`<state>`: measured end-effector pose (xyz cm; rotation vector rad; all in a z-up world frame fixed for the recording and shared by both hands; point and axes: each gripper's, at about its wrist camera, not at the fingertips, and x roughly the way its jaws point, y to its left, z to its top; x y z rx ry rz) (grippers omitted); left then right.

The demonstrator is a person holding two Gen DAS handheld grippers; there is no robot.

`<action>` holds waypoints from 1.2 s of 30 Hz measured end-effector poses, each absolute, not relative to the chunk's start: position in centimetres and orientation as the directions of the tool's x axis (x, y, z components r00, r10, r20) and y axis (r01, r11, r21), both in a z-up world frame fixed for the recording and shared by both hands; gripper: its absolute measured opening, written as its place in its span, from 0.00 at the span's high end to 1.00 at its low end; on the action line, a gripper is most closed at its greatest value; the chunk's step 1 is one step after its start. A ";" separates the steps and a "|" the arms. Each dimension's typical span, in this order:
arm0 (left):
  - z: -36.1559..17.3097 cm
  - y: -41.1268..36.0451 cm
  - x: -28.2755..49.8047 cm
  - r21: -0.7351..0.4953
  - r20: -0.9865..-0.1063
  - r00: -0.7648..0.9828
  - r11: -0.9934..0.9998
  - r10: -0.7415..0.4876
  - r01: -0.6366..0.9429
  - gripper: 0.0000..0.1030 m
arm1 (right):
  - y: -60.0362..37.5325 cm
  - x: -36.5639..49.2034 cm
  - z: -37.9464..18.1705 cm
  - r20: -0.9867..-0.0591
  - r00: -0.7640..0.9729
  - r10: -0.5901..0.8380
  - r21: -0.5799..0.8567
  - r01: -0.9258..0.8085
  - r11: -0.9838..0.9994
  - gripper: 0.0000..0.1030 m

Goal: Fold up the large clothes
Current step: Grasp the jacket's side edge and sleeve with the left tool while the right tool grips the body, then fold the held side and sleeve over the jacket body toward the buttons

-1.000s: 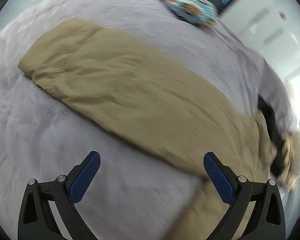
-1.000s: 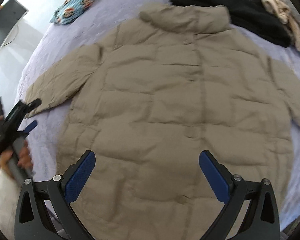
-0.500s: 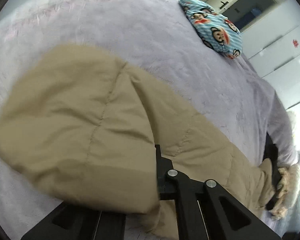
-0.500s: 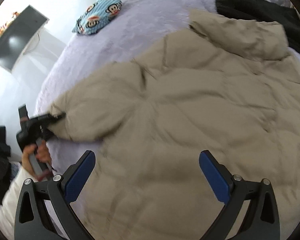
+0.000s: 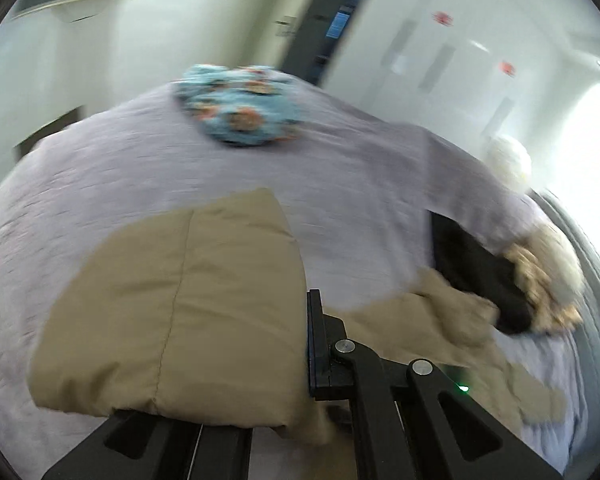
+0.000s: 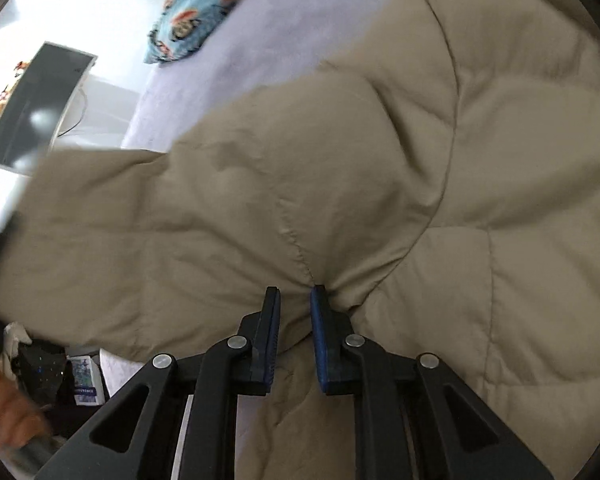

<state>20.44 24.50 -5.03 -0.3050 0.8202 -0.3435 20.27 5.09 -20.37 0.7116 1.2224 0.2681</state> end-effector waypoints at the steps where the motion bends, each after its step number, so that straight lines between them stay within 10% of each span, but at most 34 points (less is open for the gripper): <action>1: -4.5 22.6 20.5 -0.391 -0.651 0.619 0.893 -0.439 0.223 0.94 | 5.0 20.4 -20.7 -0.757 0.341 0.558 0.636 0.188 0.748 0.84; 10: -5.3 2.4 17.8 -0.261 -0.703 0.484 0.822 -0.521 0.505 0.94 | -5.5 14.4 -17.6 -0.704 0.418 0.574 0.700 0.271 0.660 0.83; 17: -15.7 -9.9 13.3 0.080 -0.850 0.456 0.789 -0.265 0.609 0.89 | -19.2 6.6 -17.1 -0.847 0.415 0.333 0.509 0.449 0.734 0.83; 21: -16.5 -10.2 11.4 0.094 -0.849 0.459 0.780 -0.262 0.618 0.00 | -22.2 5.4 -17.7 -0.864 0.407 0.298 0.477 0.470 0.743 0.83; 26: -13.4 -7.5 9.6 0.102 -0.818 0.503 0.790 -0.280 0.605 0.00 | -22.4 5.6 -18.1 -0.867 0.404 0.292 0.466 0.447 0.764 0.78; 30: -10.2 -0.5 9.9 0.059 -0.774 0.578 0.881 -0.257 0.470 0.00 | -20.1 6.1 -15.1 -0.864 0.441 0.244 0.405 0.318 0.857 0.22; 36: -12.9 11.3 14.6 0.032 -0.845 0.532 0.988 -0.053 0.149 0.00 | -10.2 9.6 -11.0 -0.848 0.505 0.161 0.156 -0.052 0.986 0.21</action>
